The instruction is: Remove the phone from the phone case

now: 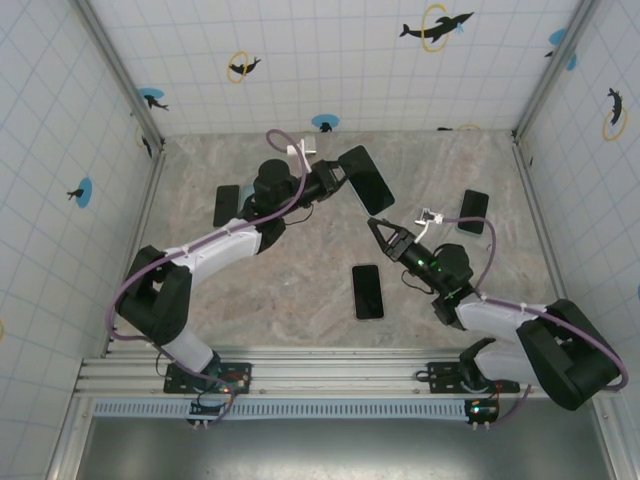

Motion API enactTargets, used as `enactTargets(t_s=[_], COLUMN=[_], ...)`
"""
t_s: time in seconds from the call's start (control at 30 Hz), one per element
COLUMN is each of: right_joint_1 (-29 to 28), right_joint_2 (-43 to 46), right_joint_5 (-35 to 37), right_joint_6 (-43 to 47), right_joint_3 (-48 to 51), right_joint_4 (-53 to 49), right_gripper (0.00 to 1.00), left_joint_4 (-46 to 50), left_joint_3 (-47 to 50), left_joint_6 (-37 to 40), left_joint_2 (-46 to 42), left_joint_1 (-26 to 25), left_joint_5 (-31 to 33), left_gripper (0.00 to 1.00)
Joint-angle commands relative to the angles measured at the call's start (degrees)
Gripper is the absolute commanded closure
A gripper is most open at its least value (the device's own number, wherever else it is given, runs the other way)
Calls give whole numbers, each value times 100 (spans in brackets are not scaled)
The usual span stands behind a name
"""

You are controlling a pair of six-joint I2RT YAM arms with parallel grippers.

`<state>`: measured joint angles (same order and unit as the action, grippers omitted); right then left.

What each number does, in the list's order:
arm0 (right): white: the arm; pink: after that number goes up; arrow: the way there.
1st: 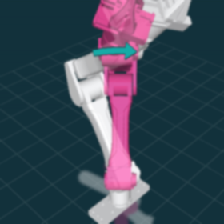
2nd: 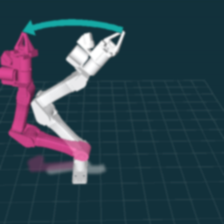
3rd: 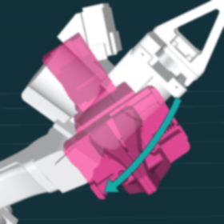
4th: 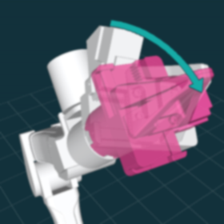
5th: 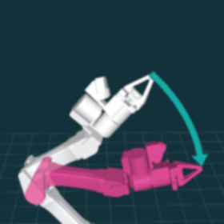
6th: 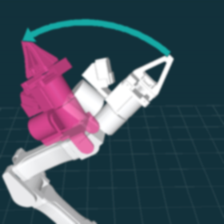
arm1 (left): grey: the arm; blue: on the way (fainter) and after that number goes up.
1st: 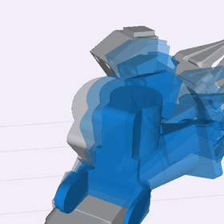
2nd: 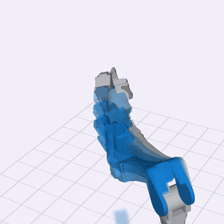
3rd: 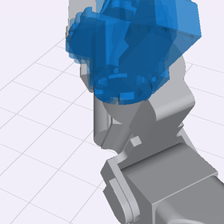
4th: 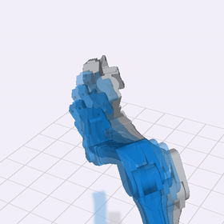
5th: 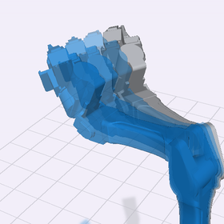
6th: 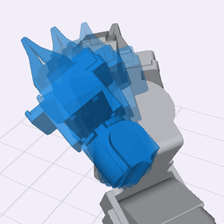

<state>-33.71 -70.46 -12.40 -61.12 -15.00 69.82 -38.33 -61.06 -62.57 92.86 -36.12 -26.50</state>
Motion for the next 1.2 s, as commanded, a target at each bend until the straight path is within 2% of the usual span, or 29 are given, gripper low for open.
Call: enactTargets(t_s=[0.0,0.17,0.43,0.6,0.93,1.07,1.17], right_joint_1=[-39,-59,-21,16,158,183,184], right_joint_2=[-121,-194,-328,-311,-104,-61,14], right_joint_5=[-45,-80,-179,-249,-380,-412,-268], right_joint_6=[-119,-175,-227,-83,933,1572,2067], right_joint_3=[-306,-350,-363,-345,-379,-499,-592], right_joint_4=[770,864,989,975,305,-244,-863], right_gripper=[62,64,76,84,91,92,94], left_joint_4=[-567,-603,-708,-1019,-1344,-1786,-1737], left_joint_3=[10,-10,22,135,178,246,135], left_joint_6=[-191,-232,-494,-1016,-1708,-2186,-2195], left_joint_2=[-274,-239,-308,-330,-603,-612,-613], left_joint_1=[-55,-55,-55,-54,-171,-258,-357], left_joint_5=[-114,-155,-198,-208,-254,-324,-425], left_gripper=[100,100,100,100,100,100,100])
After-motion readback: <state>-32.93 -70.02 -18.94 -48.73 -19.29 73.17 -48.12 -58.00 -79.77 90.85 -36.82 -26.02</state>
